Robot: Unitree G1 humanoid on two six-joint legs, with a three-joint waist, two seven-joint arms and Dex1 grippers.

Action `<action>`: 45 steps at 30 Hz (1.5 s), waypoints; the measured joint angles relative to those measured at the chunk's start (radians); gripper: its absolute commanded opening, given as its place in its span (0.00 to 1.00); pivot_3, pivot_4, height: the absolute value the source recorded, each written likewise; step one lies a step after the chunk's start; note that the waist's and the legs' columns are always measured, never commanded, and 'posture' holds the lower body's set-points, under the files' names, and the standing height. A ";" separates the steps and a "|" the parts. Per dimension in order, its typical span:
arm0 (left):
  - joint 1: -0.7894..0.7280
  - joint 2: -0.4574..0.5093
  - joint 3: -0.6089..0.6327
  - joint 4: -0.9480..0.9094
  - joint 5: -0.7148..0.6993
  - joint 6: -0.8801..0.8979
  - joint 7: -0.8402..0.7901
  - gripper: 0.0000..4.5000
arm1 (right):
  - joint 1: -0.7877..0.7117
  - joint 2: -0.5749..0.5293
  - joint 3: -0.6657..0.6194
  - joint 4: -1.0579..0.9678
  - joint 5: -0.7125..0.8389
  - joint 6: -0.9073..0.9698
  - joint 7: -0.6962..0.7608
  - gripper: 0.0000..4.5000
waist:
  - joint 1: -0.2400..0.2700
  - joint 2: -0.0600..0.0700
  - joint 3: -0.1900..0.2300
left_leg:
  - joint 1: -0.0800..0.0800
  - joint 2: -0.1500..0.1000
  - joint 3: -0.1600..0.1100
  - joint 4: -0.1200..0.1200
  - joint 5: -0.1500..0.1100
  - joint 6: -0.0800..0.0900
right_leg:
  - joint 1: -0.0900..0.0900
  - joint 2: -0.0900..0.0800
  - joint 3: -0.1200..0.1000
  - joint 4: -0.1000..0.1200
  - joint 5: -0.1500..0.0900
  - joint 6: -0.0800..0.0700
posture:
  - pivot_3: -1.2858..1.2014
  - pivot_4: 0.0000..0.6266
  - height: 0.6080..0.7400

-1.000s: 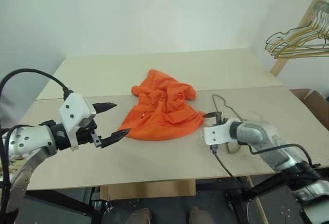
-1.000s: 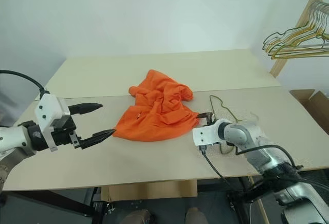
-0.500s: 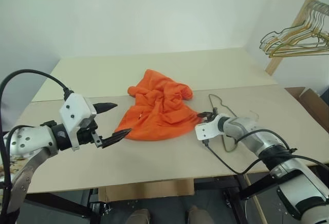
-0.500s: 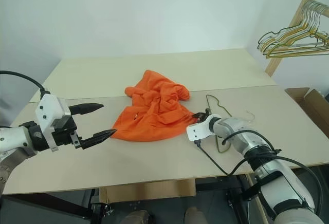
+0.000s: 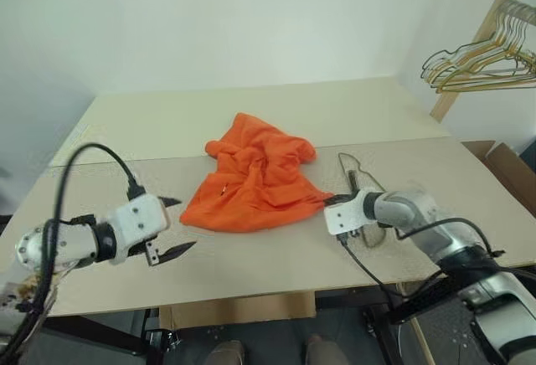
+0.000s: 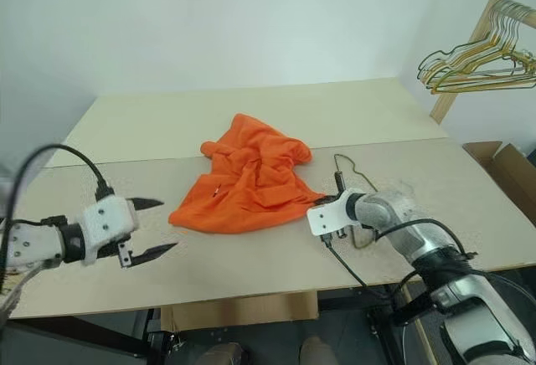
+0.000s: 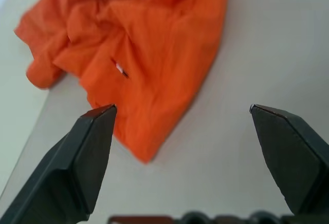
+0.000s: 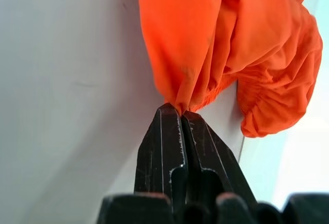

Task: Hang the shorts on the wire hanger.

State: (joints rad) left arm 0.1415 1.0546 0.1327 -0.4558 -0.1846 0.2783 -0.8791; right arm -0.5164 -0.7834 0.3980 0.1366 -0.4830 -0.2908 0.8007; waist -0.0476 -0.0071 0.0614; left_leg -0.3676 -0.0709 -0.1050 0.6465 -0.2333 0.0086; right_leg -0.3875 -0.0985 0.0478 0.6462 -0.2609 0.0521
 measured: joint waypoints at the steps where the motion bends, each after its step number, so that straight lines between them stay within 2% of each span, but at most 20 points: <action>1: -0.006 0.000 -0.028 0.024 0.039 -0.028 0.004 1.00 | 0.015 -0.003 -0.012 -0.035 0.014 0.012 0.016 0.01 | 0.000 0.000 0.000 | 0.000 0.000 0.000 0.000 0.000 0.000 | 0.000 0.000 0.000 0.000 0.000 0.000 | 0.48 0.02 1.00; 3: -0.036 -0.009 -0.094 0.079 0.126 -0.088 0.025 1.00 | 0.031 -0.009 -0.022 -0.083 0.028 0.031 0.036 0.01 | 0.000 0.000 0.000 | 0.000 0.000 0.000 0.000 0.000 0.000 | 0.000 0.000 0.000 0.000 0.000 0.000 | 0.48 0.02 1.00; 10: -0.222 -0.144 -0.299 0.297 0.376 -0.208 0.118 1.00 | 0.049 -0.015 -0.038 -0.148 0.035 0.078 0.056 0.01 | 0.000 0.000 0.000 | 0.000 0.000 0.000 0.000 0.000 0.000 | -0.001 0.000 0.000 0.000 0.002 0.001 | 0.47 0.01 1.00; 11: -0.240 -0.156 -0.311 0.316 0.400 -0.223 0.131 0.96 | 0.051 -0.015 -0.040 -0.153 0.035 0.081 0.058 0.00 | -0.001 -0.001 -0.001 | 0.000 0.000 0.000 0.000 0.000 0.000 | -0.001 0.000 0.000 0.000 0.002 0.001 | 0.47 0.01 1.00; 17: -0.398 -0.239 -0.392 0.519 0.510 -0.325 0.175 0.60 | 0.065 -0.018 -0.059 -0.190 0.035 0.105 0.068 0.00 | -0.007 0.000 -0.003 | 0.000 0.000 0.000 0.001 0.000 0.000 | -0.001 0.000 -0.001 0.001 0.003 0.002 | 0.46 0.01 1.00; 18: -0.418 -0.253 -0.398 0.547 0.519 -0.331 0.180 0.51 | 0.065 -0.018 -0.059 -0.196 0.035 0.108 0.069 0.00 | -0.009 0.000 -0.003 | 0.000 0.000 0.000 0.001 0.000 0.000 | -0.001 0.000 -0.001 0.001 0.003 0.002 | 0.46 0.01 1.00; 25: -0.493 -0.293 -0.417 0.699 0.550 -0.395 0.186 0.02 | 0.075 -0.017 -0.063 -0.219 0.035 0.130 0.071 0.00 | -0.036 -0.001 -0.003 | -0.001 0.000 0.000 0.002 0.000 0.000 | -0.001 0.000 0.000 0.001 0.003 0.003 | 0.46 0.00 1.00; 31: -0.499 -0.264 -0.416 0.709 0.525 -0.438 0.123 0.01 | 0.102 -0.016 -0.074 -0.252 0.072 0.164 0.088 0.00 | -0.054 -0.001 -0.004 | -0.001 0.000 0.000 0.002 0.000 0.000 | -0.002 0.000 0.000 0.001 0.003 0.003 | 0.46 0.00 1.00; 33: -0.471 -0.172 -0.402 0.651 0.430 -0.456 -0.014 0.01 | 0.134 -0.039 -0.093 -0.296 0.126 0.158 0.122 0.00 | -0.064 -0.001 -0.004 | -0.004 0.001 -0.001 0.001 0.000 0.000 | -0.005 0.000 0.000 0.002 0.003 0.003 | 0.46 0.01 1.00; 36: -0.371 0.025 -0.326 0.527 0.248 -0.538 -0.234 0.01 | 0.204 -0.123 -0.125 -0.361 0.247 0.090 0.193 0.00 | -0.078 -0.001 -0.004 | -0.005 0.001 0.000 0.001 -0.002 0.000 | -0.006 -0.001 0.000 0.001 0.003 0.003 | 0.46 0.01 1.00; 39: -0.281 0.129 -0.248 0.436 0.141 -0.562 -0.334 0.01 | 0.254 -0.179 -0.141 -0.404 0.365 -0.001 0.261 0.00 | -0.079 0.000 -0.004 | -0.002 0.001 0.000 0.001 -0.003 0.001 | -0.002 -0.002 0.000 0.000 0.002 0.004 | 0.46 0.01 1.00; 43: -0.278 0.112 -0.210 0.412 0.113 -0.507 -0.317 0.01 | 0.219 -0.169 -0.141 -0.359 0.393 -0.032 0.275 0.00 | -0.073 0.000 -0.004 | 0.002 0.002 0.000 0.005 -0.002 0.001 | 0.002 0.000 -0.001 0.002 -0.002 0.011 | 0.46 0.01 1.00; 45: -0.374 0.045 -0.214 0.447 0.143 -0.442 -0.270 0.01 | 0.127 -0.099 -0.140 -0.283 0.363 0.036 0.243 0.00 | -0.072 0.000 -0.004 | 0.002 0.003 0.000 0.009 -0.002 0.001 | 0.004 0.004 -0.001 0.002 0.000 0.012 | 0.46 0.00 1.00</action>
State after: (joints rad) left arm -0.2324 1.0998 -0.0813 -0.0086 -0.0415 -0.1636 -1.1489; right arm -0.3899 -0.8823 0.2581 -0.1468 -0.1204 -0.2552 1.0435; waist -0.1194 -0.0074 0.0574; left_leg -0.3652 -0.0675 -0.1050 0.6552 -0.2356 0.0099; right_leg -0.3836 -0.0950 0.0469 0.6480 -0.2613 0.0639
